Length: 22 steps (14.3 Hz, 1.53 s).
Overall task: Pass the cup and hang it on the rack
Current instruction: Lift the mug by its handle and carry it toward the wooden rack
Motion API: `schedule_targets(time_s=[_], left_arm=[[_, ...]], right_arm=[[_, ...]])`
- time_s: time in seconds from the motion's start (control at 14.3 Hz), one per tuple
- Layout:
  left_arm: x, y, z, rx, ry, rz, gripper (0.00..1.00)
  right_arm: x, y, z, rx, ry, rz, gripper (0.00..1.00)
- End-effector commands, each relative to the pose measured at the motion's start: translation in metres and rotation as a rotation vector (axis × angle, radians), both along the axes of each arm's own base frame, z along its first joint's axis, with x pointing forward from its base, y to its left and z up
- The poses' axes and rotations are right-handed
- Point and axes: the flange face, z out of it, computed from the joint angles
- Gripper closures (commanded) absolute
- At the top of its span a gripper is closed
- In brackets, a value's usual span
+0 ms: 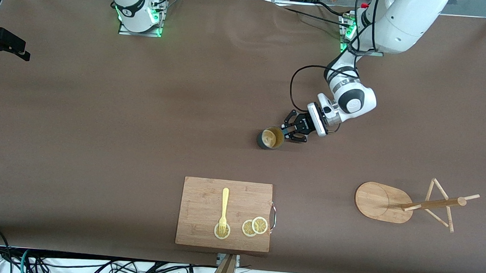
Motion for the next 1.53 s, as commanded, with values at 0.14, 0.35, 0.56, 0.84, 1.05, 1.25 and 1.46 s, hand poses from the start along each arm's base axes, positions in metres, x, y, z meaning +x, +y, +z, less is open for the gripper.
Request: schedule_targets(time_s=[0.14, 0.35, 0.56, 0.84, 1.05, 1.25, 1.46], left_arm=[[0.02, 0.039, 0.068, -0.105, 0.177, 0.077, 1.0], [0.033, 0.071, 0.095, -0.256, 0.372, 0.085, 1.0], [0.046, 0.127, 0.126, -0.273, 0.505, 0.062, 1.0], [0.045, 0.206, 0.152, -0.368, 0.679, 0.033, 1.0], [0.044, 0.26, 0.171, -0.482, 0.823, 0.039, 1.0], [0.047, 0.293, 0.192, -0.563, 0.921, 0.041, 1.0], [0.044, 0.33, 0.204, -0.639, 1.062, 0.101, 1.0]], right_arm=[[0.0, 0.002, 0.003, 0.001, -0.005, -0.002, 0.0], [-0.001, 0.002, 0.003, 0.002, -0.002, -0.002, 0.0], [-0.002, 0.001, 0.003, 0.002, 0.001, -0.004, 0.0], [-0.002, 0.002, 0.003, 0.002, 0.002, -0.002, 0.0], [-0.002, 0.001, 0.003, 0.003, 0.004, -0.004, 0.0], [-0.002, 0.002, 0.003, 0.002, 0.004, -0.002, 0.0], [-0.002, 0.002, 0.002, 0.003, 0.007, -0.002, 0.0]])
